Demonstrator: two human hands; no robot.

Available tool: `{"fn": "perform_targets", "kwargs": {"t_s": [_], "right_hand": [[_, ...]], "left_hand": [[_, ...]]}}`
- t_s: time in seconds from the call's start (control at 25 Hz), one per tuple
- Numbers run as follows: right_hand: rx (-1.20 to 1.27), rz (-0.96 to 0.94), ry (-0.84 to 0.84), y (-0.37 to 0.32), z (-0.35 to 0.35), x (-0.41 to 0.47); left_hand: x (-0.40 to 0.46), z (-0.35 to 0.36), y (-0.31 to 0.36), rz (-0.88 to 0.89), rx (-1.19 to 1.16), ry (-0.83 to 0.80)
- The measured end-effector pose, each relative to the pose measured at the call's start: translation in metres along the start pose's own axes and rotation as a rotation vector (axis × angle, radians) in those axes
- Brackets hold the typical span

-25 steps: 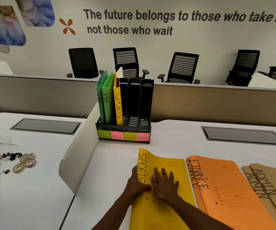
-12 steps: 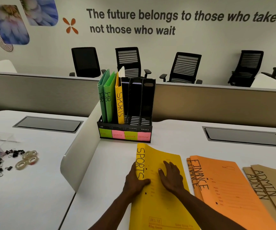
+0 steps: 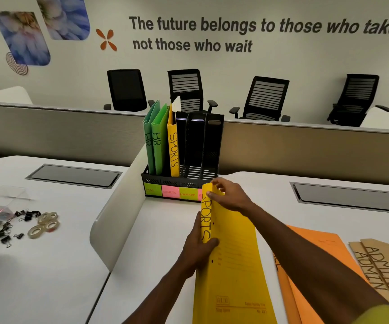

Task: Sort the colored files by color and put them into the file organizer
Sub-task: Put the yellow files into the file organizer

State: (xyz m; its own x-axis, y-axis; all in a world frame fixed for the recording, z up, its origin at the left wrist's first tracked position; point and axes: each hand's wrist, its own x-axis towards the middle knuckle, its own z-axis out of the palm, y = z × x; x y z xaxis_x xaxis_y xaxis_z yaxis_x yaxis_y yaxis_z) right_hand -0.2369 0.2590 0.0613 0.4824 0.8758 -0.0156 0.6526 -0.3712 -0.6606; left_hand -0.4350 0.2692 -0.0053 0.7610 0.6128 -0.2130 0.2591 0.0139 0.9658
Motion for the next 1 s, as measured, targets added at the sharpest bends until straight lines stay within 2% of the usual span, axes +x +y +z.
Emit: {"fn": "perform_targets", "kwargs": {"t_s": [0.24, 0.44, 0.76, 1.0], "right_hand": [[0.042, 0.043, -0.003, -0.020, -0.009, 0.015], [0.100, 0.063, 0.008, -0.025, -0.012, 0.016], [0.262, -0.079, 0.102, -0.059, -0.049, 0.013], [0.272, -0.257, 0.052, -0.107, -0.071, 0.014]], "left_hand": [[-0.001, 0.001, 0.021, -0.022, 0.022, -0.128], [-0.002, 0.001, 0.020, 0.031, 0.073, -0.194], [-0.006, -0.005, 0.021, 0.288, 0.241, 0.106], [-0.022, -0.010, 0.042, 0.369, 0.382, 0.201]]}}
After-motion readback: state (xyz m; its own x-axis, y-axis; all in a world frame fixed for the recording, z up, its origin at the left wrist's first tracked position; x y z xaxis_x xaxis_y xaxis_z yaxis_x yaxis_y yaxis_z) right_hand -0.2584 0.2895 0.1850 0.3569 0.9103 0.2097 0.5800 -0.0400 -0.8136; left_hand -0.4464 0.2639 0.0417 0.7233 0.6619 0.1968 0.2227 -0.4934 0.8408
